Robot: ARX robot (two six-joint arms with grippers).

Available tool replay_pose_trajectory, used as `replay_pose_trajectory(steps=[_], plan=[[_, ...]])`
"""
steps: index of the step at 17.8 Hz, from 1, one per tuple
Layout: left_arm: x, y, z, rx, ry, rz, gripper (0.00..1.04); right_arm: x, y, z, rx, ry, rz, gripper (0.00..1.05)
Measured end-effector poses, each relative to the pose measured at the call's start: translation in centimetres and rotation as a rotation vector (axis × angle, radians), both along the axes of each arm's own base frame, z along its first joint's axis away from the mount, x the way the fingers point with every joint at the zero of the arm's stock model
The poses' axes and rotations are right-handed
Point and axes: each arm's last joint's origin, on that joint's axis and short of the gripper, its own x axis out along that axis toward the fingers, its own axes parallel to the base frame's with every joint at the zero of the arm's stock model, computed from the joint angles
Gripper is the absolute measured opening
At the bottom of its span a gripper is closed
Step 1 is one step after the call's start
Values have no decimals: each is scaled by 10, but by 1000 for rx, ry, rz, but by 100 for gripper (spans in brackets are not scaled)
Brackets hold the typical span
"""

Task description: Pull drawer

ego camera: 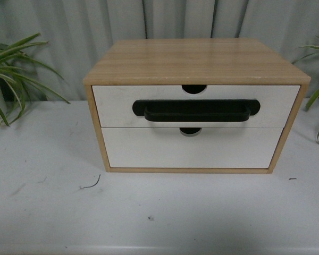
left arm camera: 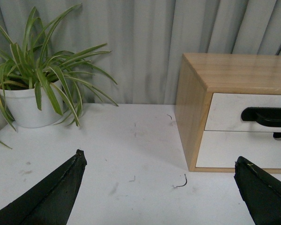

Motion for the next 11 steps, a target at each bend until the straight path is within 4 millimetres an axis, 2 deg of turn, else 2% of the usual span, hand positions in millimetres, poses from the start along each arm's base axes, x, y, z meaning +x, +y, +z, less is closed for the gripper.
replay_pose_trajectory(steps=[5, 7, 8, 9, 10, 11], plan=[[0, 0, 0, 0, 0, 0, 98, 0, 0, 0, 0, 0, 0, 98], [0, 0, -2, -20, 47, 31, 98, 5, -1, -4, 43, 153, -67, 98], [1, -4, 0, -65, 219, 150, 98, 12, -1, -1, 52, 173, -83, 98], [9, -6, 6, -112, 263, 292, 98, 23, -2, 6, 56, 150, -68, 98], [14, -3, 7, -137, 241, 391, 98, 33, -5, 16, 55, 122, -81, 98], [19, 0, 10, -162, 214, 413, 98, 44, -7, 22, 52, 113, -90, 98]])
